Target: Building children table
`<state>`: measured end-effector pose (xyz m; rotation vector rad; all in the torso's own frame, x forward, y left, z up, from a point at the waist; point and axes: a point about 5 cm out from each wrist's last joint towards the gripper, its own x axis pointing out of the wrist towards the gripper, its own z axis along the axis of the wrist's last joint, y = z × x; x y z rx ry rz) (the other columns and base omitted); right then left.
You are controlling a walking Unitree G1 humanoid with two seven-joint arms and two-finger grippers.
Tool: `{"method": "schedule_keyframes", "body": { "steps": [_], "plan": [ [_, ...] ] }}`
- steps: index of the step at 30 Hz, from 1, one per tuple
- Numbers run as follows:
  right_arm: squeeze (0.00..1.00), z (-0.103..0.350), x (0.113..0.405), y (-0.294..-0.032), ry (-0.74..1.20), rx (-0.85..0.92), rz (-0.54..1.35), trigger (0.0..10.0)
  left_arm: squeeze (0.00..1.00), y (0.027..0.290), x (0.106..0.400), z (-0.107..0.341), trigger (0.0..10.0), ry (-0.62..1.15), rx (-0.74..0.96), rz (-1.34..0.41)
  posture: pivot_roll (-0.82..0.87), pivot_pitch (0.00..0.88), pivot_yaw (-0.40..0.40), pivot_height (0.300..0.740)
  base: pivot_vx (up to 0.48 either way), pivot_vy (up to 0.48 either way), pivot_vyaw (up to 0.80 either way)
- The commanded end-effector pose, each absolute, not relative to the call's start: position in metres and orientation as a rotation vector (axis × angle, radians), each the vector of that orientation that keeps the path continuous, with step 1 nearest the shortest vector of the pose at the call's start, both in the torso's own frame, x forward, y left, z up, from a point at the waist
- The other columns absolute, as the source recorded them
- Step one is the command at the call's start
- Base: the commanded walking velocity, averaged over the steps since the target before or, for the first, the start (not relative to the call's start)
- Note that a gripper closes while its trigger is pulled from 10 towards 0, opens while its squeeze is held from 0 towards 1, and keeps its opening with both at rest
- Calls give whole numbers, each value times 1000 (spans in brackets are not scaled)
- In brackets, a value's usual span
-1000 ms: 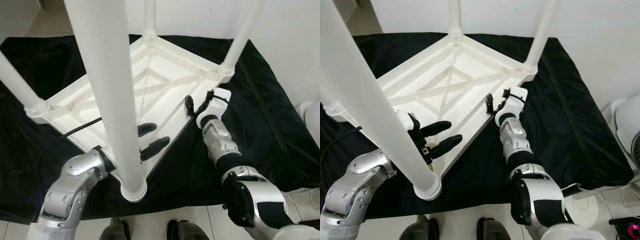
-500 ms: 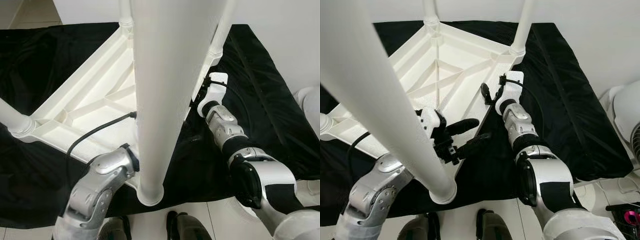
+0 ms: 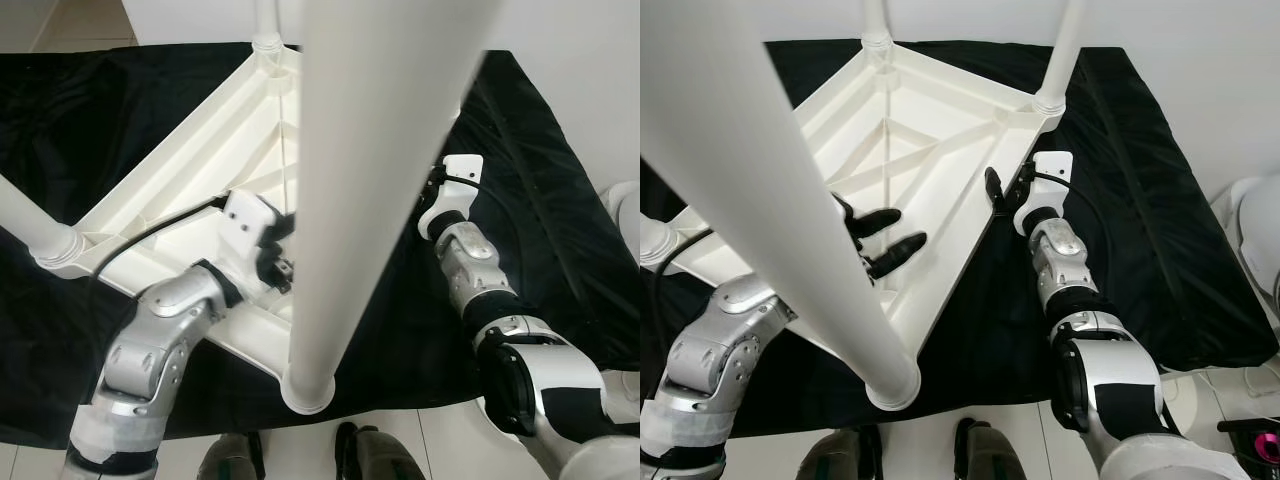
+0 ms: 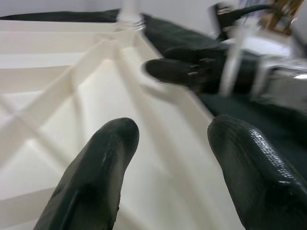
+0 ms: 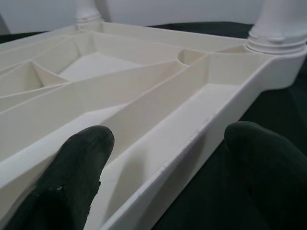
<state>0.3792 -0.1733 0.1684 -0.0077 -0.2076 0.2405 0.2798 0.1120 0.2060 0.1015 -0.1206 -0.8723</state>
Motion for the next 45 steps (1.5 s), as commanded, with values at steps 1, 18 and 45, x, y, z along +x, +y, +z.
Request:
{"method": "schedule_keyframes", "body": {
  "steps": [1,18,45],
  "plan": [
    [0,143,366,-185,-138,-1,247,10000,0,122,286,205,10000,-115,125,-837,-37,160,16,740,0,0,0],
    [0,167,319,-207,-324,135,370,10000,0,149,292,204,10000,-115,240,-939,-60,117,19,740,0,0,0],
    [0,179,283,-223,-264,107,488,10000,0,168,246,157,10000,259,492,-1309,-40,91,10,740,0,0,0]
  ]
}}
